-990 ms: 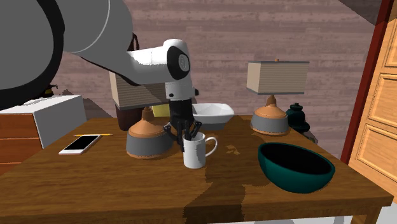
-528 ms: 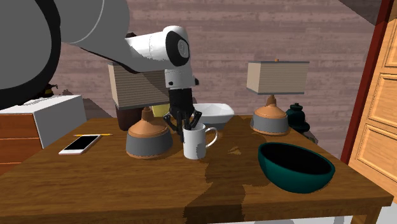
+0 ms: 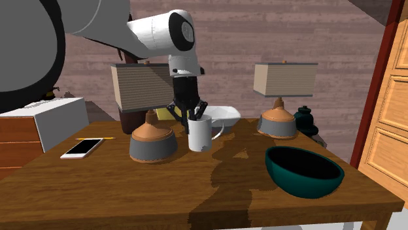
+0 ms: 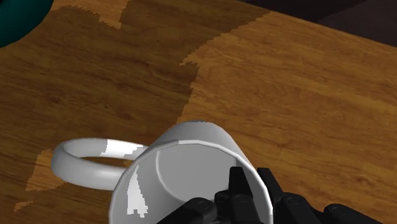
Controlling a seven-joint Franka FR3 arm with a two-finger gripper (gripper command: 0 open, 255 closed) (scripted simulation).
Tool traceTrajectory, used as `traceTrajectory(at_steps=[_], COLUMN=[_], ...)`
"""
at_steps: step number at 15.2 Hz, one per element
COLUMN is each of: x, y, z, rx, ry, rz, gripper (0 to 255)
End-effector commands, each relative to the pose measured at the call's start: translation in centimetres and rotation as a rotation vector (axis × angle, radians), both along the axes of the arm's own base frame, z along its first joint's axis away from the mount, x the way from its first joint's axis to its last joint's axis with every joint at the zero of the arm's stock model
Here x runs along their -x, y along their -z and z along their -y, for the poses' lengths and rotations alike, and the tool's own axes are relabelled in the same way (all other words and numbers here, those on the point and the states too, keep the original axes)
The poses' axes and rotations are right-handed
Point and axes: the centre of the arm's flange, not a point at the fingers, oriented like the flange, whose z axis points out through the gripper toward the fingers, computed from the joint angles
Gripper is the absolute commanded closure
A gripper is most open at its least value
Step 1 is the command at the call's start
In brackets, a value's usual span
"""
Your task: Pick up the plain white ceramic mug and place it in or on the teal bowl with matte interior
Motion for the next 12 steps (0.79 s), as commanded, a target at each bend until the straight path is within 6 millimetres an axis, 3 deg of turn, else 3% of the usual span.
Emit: traceTrajectory(at_steps=[1, 12], x=[0.1, 0.1], y=[-1.0, -6.8], z=[-0.1, -0.1], rx=[0.0, 0.0], ry=[0.0, 0.0], rz=[0.0, 0.0], gripper=[255, 255])
